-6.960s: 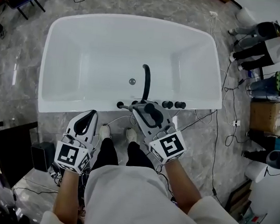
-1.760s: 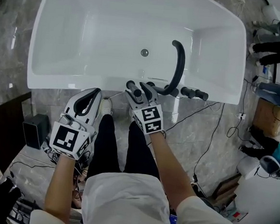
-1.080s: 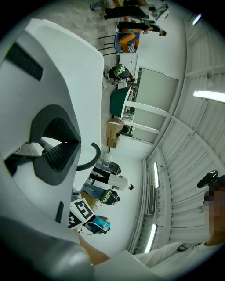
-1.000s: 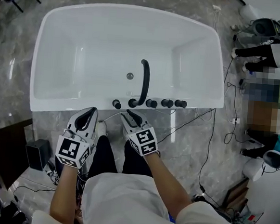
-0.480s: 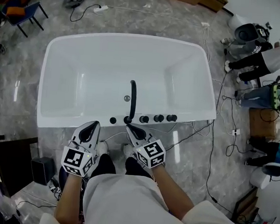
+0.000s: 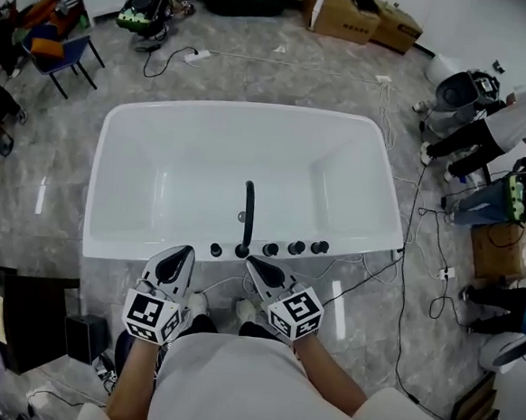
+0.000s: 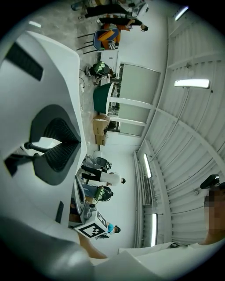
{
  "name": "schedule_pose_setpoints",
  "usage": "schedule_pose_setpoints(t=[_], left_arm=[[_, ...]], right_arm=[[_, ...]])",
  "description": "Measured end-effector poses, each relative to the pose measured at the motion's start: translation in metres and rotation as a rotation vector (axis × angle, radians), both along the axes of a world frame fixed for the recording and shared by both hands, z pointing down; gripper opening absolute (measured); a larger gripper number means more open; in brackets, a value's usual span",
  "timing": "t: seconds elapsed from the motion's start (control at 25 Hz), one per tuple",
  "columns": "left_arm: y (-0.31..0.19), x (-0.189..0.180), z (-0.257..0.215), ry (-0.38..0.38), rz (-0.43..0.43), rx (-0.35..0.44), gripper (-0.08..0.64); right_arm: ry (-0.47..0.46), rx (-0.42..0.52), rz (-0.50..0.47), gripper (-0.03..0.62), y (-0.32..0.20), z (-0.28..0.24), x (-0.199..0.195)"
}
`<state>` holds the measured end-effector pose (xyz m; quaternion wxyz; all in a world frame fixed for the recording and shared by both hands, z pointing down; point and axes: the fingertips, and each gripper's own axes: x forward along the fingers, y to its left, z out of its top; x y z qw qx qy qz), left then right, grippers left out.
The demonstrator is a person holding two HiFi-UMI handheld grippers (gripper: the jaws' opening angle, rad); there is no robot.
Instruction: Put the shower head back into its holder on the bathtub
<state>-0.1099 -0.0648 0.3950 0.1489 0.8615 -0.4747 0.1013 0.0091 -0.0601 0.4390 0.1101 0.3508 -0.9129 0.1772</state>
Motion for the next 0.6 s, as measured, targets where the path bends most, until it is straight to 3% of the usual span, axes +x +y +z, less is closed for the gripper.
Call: schedule_pose_setpoints(t=[0.6], left_arm=[[0.012,-0.01,-0.038,-0.008,-0.041,0.083,0.011]], right_arm=[[0.011,0.163,0.062,0.015,-0.01,-0.07,0.039]])
